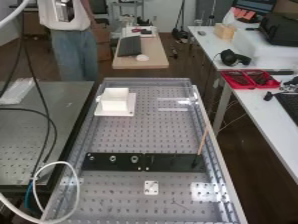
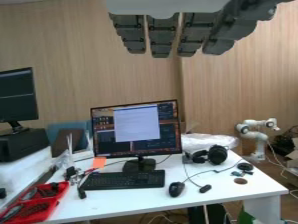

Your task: Grab the larger nut and place it in the white container

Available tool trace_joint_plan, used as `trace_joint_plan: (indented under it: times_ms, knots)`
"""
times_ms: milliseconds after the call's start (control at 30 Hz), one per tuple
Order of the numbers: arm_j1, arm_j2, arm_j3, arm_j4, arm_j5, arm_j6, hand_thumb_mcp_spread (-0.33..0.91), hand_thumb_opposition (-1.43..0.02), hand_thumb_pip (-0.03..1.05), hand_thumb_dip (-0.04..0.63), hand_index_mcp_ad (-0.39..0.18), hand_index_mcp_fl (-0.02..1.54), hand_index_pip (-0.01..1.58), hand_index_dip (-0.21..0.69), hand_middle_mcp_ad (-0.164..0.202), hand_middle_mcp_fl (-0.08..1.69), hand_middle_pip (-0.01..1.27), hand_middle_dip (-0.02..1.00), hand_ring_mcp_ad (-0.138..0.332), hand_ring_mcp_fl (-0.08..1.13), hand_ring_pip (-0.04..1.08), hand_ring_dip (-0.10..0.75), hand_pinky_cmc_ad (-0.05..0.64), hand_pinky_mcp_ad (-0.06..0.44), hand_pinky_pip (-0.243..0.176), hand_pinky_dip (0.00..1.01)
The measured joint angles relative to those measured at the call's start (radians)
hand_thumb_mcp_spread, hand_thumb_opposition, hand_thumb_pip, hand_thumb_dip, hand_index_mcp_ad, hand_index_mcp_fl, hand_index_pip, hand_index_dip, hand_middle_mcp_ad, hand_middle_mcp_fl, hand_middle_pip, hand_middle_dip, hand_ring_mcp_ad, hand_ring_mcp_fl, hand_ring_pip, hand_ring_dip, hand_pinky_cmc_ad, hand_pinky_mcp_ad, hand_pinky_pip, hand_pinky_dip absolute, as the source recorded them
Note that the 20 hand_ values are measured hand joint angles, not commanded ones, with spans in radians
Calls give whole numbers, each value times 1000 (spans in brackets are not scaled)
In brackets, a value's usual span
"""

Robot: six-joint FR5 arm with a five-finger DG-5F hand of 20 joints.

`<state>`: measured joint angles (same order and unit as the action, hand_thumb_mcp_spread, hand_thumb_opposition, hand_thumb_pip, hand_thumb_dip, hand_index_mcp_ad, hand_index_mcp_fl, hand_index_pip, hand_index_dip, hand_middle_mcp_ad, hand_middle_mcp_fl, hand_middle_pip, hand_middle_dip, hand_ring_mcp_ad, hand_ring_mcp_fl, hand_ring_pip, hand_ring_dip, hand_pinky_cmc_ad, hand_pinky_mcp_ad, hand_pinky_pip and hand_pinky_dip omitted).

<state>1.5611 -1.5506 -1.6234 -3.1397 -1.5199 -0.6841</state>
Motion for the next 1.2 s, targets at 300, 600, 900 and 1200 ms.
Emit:
trace_joint_plan:
  times_ms: [300, 600, 900, 1200]
  knots:
    - [18, 20, -68, 51, 114, -22, 202, -328, 305, 42, 26, 24, 21, 35, 37, 5, 65, 65, 73, 0, 9, 19, 113, 87, -10, 272]
    - [46, 38, -187, 121, 274, 5, 229, -632, 354, 45, 33, 23, 56, 63, 45, 2, 110, 134, 185, 0, 58, 44, 297, 208, -75, 532]
    - [68, 45, -258, 149, 374, 45, 229, -681, 391, 47, 54, 23, 70, 63, 75, 9, 126, 157, 220, 2, 75, 56, 318, 232, -91, 585]
    - [73, 49, -338, 239, 448, 47, 229, -696, 400, 51, 54, 24, 87, 63, 75, 5, 126, 159, 220, 2, 70, 59, 326, 229, -106, 590]
